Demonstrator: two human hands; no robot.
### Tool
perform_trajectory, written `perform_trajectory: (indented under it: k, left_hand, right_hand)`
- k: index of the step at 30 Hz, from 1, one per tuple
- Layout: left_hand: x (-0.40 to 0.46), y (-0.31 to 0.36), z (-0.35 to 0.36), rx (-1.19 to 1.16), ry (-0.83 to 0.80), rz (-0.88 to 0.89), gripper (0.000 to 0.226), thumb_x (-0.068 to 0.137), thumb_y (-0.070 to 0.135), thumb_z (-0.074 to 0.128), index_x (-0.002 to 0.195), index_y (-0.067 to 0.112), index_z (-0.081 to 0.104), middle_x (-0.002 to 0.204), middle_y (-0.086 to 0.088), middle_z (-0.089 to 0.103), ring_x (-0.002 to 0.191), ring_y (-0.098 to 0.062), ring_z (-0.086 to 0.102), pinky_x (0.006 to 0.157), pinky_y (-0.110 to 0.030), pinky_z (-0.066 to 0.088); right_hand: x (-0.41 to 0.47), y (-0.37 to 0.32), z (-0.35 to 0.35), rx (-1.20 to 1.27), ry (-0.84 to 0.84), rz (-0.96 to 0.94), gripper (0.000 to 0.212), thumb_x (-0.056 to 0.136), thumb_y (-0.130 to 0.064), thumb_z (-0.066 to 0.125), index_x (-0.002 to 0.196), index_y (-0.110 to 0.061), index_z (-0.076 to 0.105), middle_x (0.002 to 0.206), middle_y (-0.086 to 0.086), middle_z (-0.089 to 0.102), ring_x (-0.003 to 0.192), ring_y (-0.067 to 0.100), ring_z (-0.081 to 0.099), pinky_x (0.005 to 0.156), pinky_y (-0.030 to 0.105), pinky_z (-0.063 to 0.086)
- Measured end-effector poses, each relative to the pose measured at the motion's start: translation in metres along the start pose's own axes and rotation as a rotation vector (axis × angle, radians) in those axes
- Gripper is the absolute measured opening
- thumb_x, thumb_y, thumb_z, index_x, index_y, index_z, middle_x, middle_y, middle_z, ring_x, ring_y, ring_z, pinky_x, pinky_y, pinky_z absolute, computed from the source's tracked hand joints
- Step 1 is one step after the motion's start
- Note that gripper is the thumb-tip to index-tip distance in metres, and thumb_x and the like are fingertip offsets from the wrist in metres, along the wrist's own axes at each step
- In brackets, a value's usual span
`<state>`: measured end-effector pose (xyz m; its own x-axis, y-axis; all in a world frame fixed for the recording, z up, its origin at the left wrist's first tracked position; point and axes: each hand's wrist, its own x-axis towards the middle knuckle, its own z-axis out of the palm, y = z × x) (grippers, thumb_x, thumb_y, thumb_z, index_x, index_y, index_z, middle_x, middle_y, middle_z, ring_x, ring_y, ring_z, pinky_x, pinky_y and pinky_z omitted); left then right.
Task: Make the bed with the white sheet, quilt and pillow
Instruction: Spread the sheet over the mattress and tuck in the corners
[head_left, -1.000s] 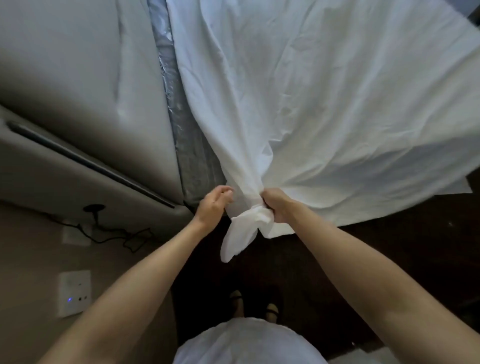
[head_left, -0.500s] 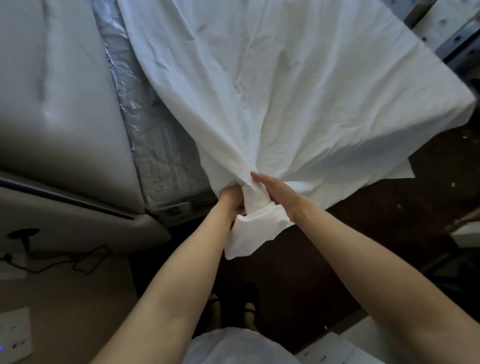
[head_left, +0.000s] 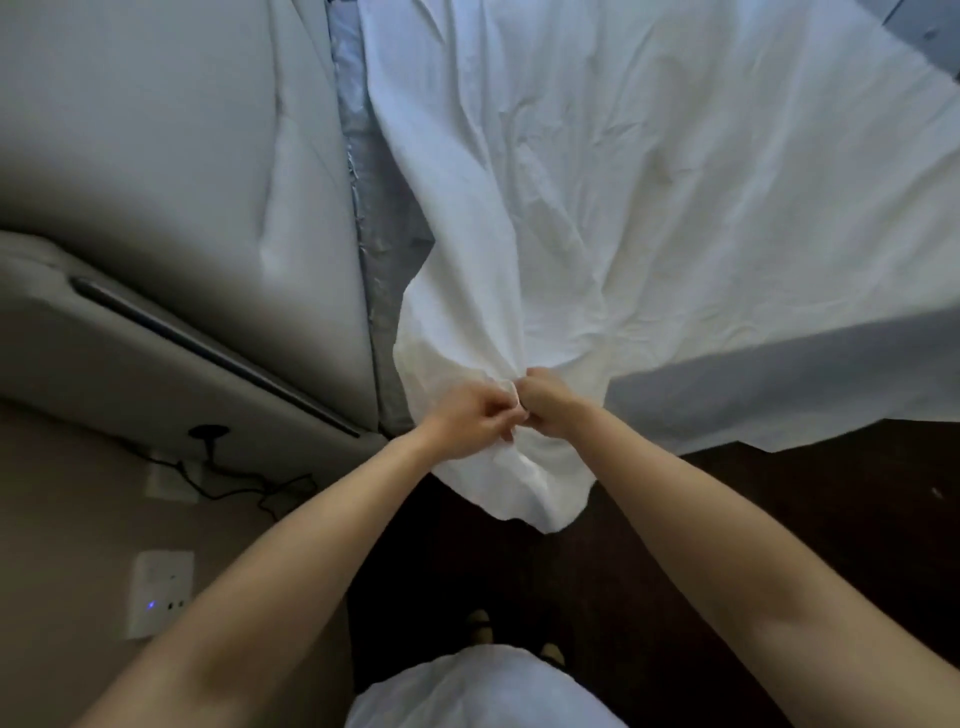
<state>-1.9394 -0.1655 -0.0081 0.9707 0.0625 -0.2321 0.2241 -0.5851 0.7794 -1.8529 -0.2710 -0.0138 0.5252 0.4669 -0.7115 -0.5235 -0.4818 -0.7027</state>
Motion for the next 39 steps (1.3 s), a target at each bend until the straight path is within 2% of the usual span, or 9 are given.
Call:
perform_trajectory:
  k: [4, 8, 11, 13, 16, 19, 27, 33, 39]
  left_hand:
    - [0.012, -0.048, -0.023, -0.009, 0.596, -0.359, 0.045, 0.088, 0.035, 0.063, 0.126, 0.01, 0.057, 0.128, -0.015, 0.056, 0.12, -0.031, 0.049, 0.101, -0.036, 0.037]
    - [0.048, -0.093, -0.005, -0.559, 0.413, -0.892, 0.1, 0.08, 0.067, 0.054, 0.151, 0.009, 0.014, 0.152, -0.013, 0.03, 0.138, -0.034, 0.032, 0.112, -0.046, 0.031]
    - [0.064, -0.112, 0.019, -1.029, 0.203, -0.906, 0.108, 0.051, 0.082, 0.067, 0.134, 0.015, 0.051, 0.132, -0.011, 0.057, 0.112, -0.034, 0.06, 0.097, -0.049, 0.047]
    - [0.063, -0.109, 0.031, -1.138, 0.245, -0.837, 0.083, 0.056, 0.065, 0.08, 0.115, 0.009, 0.064, 0.111, -0.014, 0.068, 0.096, -0.031, 0.067, 0.088, -0.047, 0.053]
    - [0.05, -0.099, 0.025, -0.925, 0.525, -0.724, 0.04, 0.079, 0.018, 0.074, 0.111, -0.003, 0.064, 0.106, -0.016, 0.069, 0.089, -0.024, 0.065, 0.08, -0.038, 0.055]
    - [0.02, -0.1, -0.001, -0.554, 0.689, -0.615, 0.022, 0.087, 0.012, 0.063, 0.104, 0.0, 0.066, 0.098, -0.011, 0.067, 0.084, -0.02, 0.061, 0.074, -0.033, 0.05]
    - [-0.087, -0.15, -0.028, 0.207, 0.601, -0.902, 0.021, 0.087, 0.01, 0.048, 0.096, 0.01, 0.067, 0.095, -0.016, 0.066, 0.09, -0.039, 0.061, 0.075, -0.042, 0.053]
    - [-0.125, -0.198, -0.012, 0.251, 0.479, -1.181, 0.032, 0.09, 0.009, 0.042, 0.117, 0.005, 0.06, 0.119, -0.022, 0.058, 0.109, -0.041, 0.056, 0.091, -0.048, 0.049]
    - [-0.093, -0.174, 0.001, 0.263, 0.25, -1.147, 0.057, 0.085, 0.022, 0.058, 0.138, 0.015, 0.037, 0.143, -0.018, 0.032, 0.129, -0.039, 0.035, 0.103, -0.047, 0.038]
  right_hand:
    - [-0.005, 0.002, -0.009, 0.042, -0.114, 0.0, 0.007, 0.09, -0.009, 0.06, 0.095, -0.007, 0.063, 0.092, 0.009, 0.069, 0.084, 0.026, 0.067, 0.085, 0.042, 0.054]
    - [-0.011, 0.005, -0.019, -0.163, -0.154, 0.071, 0.021, 0.089, -0.037, 0.064, 0.1, -0.019, 0.061, 0.102, 0.001, 0.069, 0.095, 0.017, 0.067, 0.08, 0.032, 0.057]
    - [-0.01, 0.006, -0.026, -0.126, -0.177, 0.114, 0.02, 0.093, -0.037, 0.059, 0.1, -0.018, 0.058, 0.095, -0.002, 0.067, 0.089, 0.013, 0.065, 0.073, 0.026, 0.054]
    - [-0.002, 0.012, -0.03, -0.089, -0.19, 0.133, 0.026, 0.092, -0.038, 0.059, 0.104, -0.015, 0.059, 0.101, 0.001, 0.067, 0.097, 0.016, 0.064, 0.085, 0.031, 0.054]
    - [0.015, 0.027, -0.034, -0.25, -0.041, 0.131, 0.027, 0.091, -0.04, 0.058, 0.088, -0.013, 0.062, 0.092, 0.006, 0.067, 0.09, 0.022, 0.064, 0.078, 0.035, 0.053]
    - [0.032, 0.048, -0.041, -0.757, 0.178, 0.04, 0.036, 0.096, -0.035, 0.047, 0.065, -0.015, 0.05, 0.074, 0.004, 0.054, 0.077, 0.022, 0.053, 0.061, 0.03, 0.038]
    - [0.046, 0.081, 0.005, -0.942, 0.002, -0.006, 0.023, 0.09, -0.025, 0.058, 0.104, -0.008, 0.067, 0.11, 0.009, 0.066, 0.103, 0.025, 0.06, 0.082, 0.032, 0.047]
    - [0.041, 0.098, 0.029, -0.958, -0.111, 0.012, 0.031, 0.092, -0.023, 0.056, 0.11, 0.001, 0.067, 0.108, 0.015, 0.068, 0.102, 0.028, 0.062, 0.088, 0.037, 0.05]
    - [0.044, 0.092, 0.014, -0.96, -0.071, 0.016, 0.032, 0.092, -0.022, 0.053, 0.111, -0.002, 0.068, 0.115, 0.012, 0.067, 0.105, 0.028, 0.061, 0.09, 0.036, 0.049]
